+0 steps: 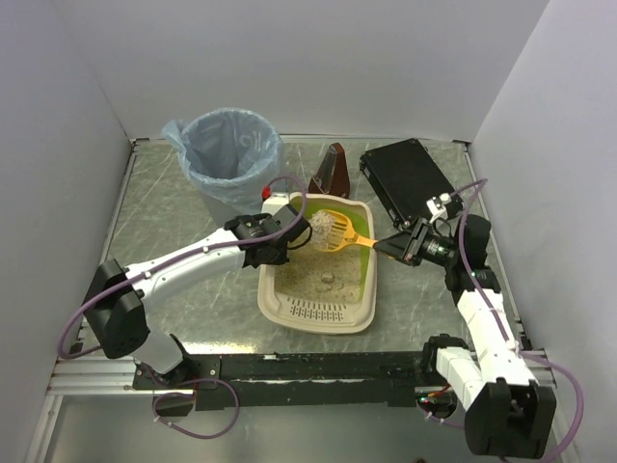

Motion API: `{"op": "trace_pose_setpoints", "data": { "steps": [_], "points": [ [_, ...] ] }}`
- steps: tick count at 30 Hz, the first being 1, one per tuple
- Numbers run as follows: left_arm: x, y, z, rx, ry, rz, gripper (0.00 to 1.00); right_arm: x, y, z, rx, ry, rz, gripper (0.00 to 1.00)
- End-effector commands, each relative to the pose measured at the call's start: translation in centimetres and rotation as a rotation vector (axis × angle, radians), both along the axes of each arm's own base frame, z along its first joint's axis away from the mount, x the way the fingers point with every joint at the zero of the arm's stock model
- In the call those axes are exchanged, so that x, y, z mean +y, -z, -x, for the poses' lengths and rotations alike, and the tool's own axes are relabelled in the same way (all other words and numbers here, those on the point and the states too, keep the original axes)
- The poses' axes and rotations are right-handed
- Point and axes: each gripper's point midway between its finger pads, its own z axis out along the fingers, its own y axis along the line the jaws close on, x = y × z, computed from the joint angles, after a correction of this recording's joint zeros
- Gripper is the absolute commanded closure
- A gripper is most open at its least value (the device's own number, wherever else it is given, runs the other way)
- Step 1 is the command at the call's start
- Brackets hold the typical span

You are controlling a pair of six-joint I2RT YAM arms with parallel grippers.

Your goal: Clean the litter box

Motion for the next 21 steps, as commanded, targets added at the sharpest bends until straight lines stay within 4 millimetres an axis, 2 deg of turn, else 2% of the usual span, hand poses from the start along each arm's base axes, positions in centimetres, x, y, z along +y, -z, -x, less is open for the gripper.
{"op": "trace_pose_setpoints", "data": {
  "steps": [1,2,4,5,6,9,13,14,18,21],
  "points": [
    [-2.2,-6.7,-2.5,-0.178,-0.047,0.283,0.99,-0.2,-3.8,1.2,-0.144,-0.066,-0.056,1.00],
    [-1.9,-6.5,-2.6,-0.173,-0.048,0.280,0.99,-0.2,-4.0,1.3,-0.192,-0.078,-0.073,1.00],
    [-1.7,-6.8,-2.6,-0.177,-0.046,0.282,0.99,0.0,-4.5,2.1,-0.163,-0.117,-0.148,1.00],
    [-1.7,-6.8,-2.6,-0.178,-0.034,0.284,0.99,-0.1,-3.9,2.2,-0.139,-0.119,-0.170,1.00],
    [-1.8,-7.1,-2.7,-0.186,-0.031,0.294,0.99,0.0,-4.5,2.4,-0.156,-0.137,-0.189,1.00],
    [-2.0,-7.2,-2.6,-0.189,-0.019,0.311,0.99,0.1,-4.7,2.6,-0.155,-0.148,-0.219,1.00],
    [-2.3,-7.2,-2.4,-0.192,-0.002,0.330,0.99,0.0,-4.8,1.8,-0.147,-0.112,-0.259,1.00],
    [-2.4,-7.2,-2.4,-0.192,0.003,0.337,0.99,0.1,-5.3,1.8,-0.190,-0.119,-0.258,1.00],
    [-2.4,-6.9,-2.3,-0.189,0.002,0.331,0.99,0.1,-5.4,2.8,-0.152,-0.146,-0.277,1.00],
    [-2.3,-6.4,-2.2,-0.183,0.003,0.329,0.99,0.3,-4.9,1.4,-0.147,-0.081,-0.246,1.00]
  ]
}}
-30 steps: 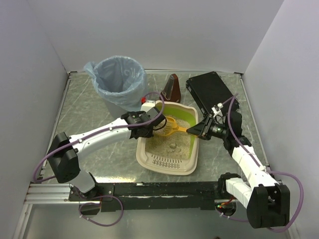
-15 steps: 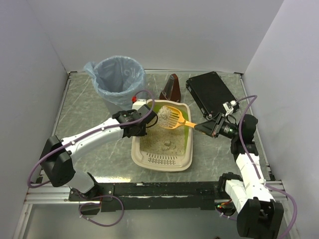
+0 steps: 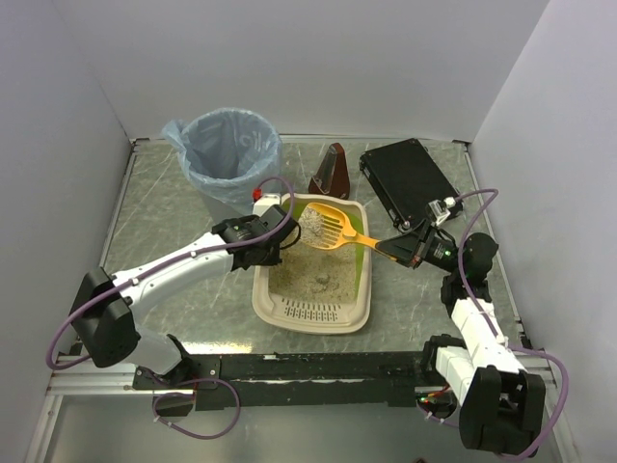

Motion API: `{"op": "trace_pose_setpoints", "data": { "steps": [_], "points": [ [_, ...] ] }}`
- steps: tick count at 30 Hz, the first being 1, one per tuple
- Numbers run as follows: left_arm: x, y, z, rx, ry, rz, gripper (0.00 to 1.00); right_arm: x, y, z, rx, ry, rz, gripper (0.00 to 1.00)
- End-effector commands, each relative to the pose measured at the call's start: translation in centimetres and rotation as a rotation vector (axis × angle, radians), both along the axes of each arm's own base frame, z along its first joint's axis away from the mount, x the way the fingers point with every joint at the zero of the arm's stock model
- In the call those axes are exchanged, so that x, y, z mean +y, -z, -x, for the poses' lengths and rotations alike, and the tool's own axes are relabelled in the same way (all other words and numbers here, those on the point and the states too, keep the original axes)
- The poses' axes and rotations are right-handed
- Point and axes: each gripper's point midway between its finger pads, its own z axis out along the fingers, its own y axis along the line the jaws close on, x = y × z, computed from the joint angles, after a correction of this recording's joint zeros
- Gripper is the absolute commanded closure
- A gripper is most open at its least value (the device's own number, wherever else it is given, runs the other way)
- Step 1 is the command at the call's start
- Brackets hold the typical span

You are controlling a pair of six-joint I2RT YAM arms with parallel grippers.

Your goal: Clean the litter box

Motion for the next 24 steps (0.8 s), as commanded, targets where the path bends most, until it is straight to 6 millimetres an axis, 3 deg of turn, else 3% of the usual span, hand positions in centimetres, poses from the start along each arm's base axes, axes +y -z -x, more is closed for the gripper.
{"op": "trace_pose_setpoints", "data": {
  "steps": [1,5,9,12,14,17,19,22,24],
  "points": [
    [-3.9,-6.7,-2.4,-0.182,-0.002,0.289,0.99,0.5,-1.6,-0.5,-0.110,0.025,0.041,1.00],
    [-3.6,-6.4,-2.2,-0.178,-0.015,0.286,0.99,0.5,-1.6,0.3,-0.105,0.001,0.042,1.00],
    [-3.2,-6.9,-2.2,-0.198,-0.026,0.297,0.99,0.4,-0.8,-0.9,-0.083,0.041,0.081,1.00],
    [-3.2,-6.7,-2.0,-0.191,-0.019,0.300,0.99,0.6,-0.7,0.2,-0.103,-0.012,0.086,1.00],
    [-3.2,-6.4,-2.1,-0.195,-0.028,0.305,0.99,0.3,0.1,-0.7,-0.079,0.054,0.113,1.00],
    [-3.1,-6.1,-2.4,-0.197,-0.044,0.296,0.99,1.0,-1.2,-0.9,-0.129,0.027,0.084,1.00],
    [-3.0,-5.9,-2.6,-0.200,-0.048,0.282,0.99,1.3,-0.8,0.1,-0.094,-0.026,0.072,1.00],
    [-2.4,-5.3,-2.8,-0.206,-0.066,0.261,0.99,0.2,1.3,-1.0,-0.042,0.072,0.198,1.00],
    [-2.5,-4.6,-2.6,-0.193,-0.059,0.272,0.99,0.4,0.7,-1.2,-0.057,0.068,0.187,1.00]
  ]
}}
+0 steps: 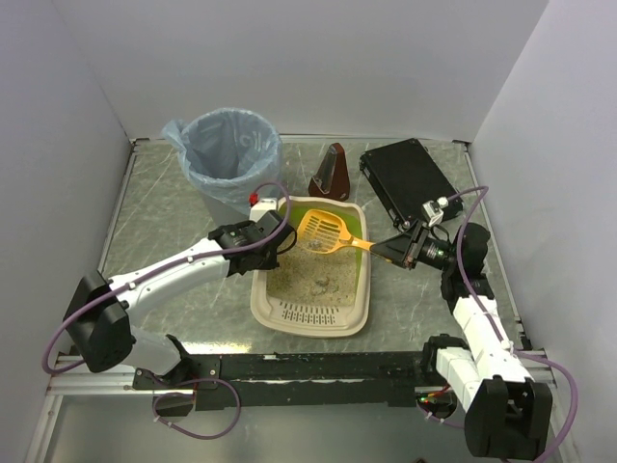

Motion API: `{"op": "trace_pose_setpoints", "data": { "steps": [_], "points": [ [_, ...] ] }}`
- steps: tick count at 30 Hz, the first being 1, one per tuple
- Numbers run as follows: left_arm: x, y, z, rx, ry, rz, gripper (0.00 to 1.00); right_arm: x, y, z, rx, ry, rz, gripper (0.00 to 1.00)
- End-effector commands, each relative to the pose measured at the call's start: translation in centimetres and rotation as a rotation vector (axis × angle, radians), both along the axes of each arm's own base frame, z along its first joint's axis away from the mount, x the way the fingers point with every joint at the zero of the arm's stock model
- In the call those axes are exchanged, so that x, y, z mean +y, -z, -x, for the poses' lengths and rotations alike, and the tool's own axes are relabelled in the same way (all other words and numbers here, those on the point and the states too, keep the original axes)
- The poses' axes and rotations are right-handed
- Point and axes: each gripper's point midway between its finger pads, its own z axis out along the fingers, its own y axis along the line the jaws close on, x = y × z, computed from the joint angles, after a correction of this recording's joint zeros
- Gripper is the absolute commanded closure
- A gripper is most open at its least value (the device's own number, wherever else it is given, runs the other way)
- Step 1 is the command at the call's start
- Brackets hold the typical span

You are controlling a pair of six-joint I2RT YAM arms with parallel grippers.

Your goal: Clean the litter box

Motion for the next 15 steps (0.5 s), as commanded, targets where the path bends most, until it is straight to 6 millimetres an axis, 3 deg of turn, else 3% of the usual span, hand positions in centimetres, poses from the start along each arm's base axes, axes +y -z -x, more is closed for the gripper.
{"op": "trace_pose_setpoints", "data": {
  "steps": [1,5,6,11,12,14,15],
  "points": [
    [-3.0,-5.5,-3.1,-0.186,-0.058,0.267,0.99,-0.2,-1.5,-0.4,-0.086,0.008,0.055,1.00],
    [-2.5,-4.4,-3.0,-0.170,-0.080,0.250,0.94,-0.9,-0.2,-1.3,-0.052,0.078,0.129,1.00],
    [-2.3,-4.3,-3.0,-0.169,-0.092,0.253,0.85,-1.0,0.4,-1.2,-0.030,0.080,0.138,1.00],
    [-2.4,-2.9,-2.6,-0.135,-0.096,0.258,0.78,-0.8,0.2,-1.6,0.010,0.099,0.149,1.00],
    [-2.2,-2.6,-2.6,-0.129,-0.104,0.254,0.70,-0.9,0.5,-1.6,-0.017,0.104,0.196,1.00],
    [-2.0,-2.4,-2.5,-0.127,-0.115,0.249,0.66,-0.9,0.3,-1.3,-0.023,0.113,0.225,1.00],
    [-2.0,-2.5,-2.5,-0.129,-0.120,0.253,0.57,-0.9,0.1,-1.2,-0.033,0.110,0.229,1.00]
  ]
}}
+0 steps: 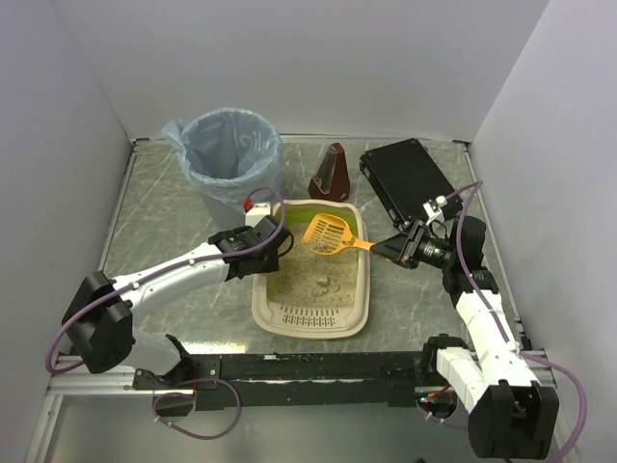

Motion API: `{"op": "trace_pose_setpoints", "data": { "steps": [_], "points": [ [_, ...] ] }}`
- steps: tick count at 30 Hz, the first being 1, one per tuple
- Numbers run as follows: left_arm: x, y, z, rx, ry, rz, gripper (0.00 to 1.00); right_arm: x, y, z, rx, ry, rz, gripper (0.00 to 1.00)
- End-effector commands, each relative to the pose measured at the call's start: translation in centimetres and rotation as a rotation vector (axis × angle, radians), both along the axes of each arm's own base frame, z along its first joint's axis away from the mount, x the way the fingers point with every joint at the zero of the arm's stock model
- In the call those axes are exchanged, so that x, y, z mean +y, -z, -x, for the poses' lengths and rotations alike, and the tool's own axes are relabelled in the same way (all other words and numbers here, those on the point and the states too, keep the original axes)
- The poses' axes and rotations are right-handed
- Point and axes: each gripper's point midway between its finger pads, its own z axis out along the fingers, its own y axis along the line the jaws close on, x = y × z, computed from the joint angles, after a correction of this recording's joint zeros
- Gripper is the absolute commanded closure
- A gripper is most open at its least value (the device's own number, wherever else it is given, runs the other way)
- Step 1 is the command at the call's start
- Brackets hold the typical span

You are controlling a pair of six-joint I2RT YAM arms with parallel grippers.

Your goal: Clean the litter box

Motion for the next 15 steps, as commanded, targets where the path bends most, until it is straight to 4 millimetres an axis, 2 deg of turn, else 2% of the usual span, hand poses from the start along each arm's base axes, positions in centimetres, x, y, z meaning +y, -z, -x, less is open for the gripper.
{"op": "trace_pose_setpoints", "data": {
  "steps": [1,3,5,6,8,10,11,12,13,15],
  "points": [
    [-2.4,-4.8,-2.5,-0.148,-0.073,0.216,0.48,-0.4,-2.0,-0.1,-0.097,0.024,0.092,1.00],
    [-2.4,-5.0,-2.5,-0.152,-0.067,0.222,0.18,-0.4,-2.1,0.7,-0.100,0.009,0.114,1.00],
    [-2.5,-5.7,-2.6,-0.161,-0.064,0.231,0.04,-0.5,-1.7,1.2,-0.097,0.011,0.128,1.00],
    [-2.3,-5.9,-2.5,-0.160,-0.065,0.225,0.01,-0.4,-2.1,1.0,-0.113,0.015,0.109,1.00],
    [-2.4,-6.8,-2.5,-0.170,-0.060,0.233,0.01,0.4,-2.3,1.1,-0.079,-0.016,0.021,1.00],
    [-2.1,-7.5,-2.1,-0.182,-0.049,0.249,0.01,1.0,-3.5,1.2,-0.123,-0.070,-0.031,1.00],
    [-2.0,-7.8,-2.0,-0.187,-0.055,0.260,0.01,1.0,-3.7,1.1,-0.138,-0.073,-0.022,1.00],
    [-1.7,-8.6,-1.8,-0.211,-0.062,0.280,0.01,0.9,-3.2,1.6,-0.097,-0.066,-0.005,1.00],
    [-1.5,-8.6,-1.7,-0.221,-0.063,0.290,0.03,0.6,-3.0,1.7,-0.105,-0.055,0.024,1.00],
    [-0.9,-9.7,-1.4,-0.255,-0.079,0.331,0.03,-0.2,-2.8,1.1,-0.127,0.023,0.087,1.00]
  ]
}}
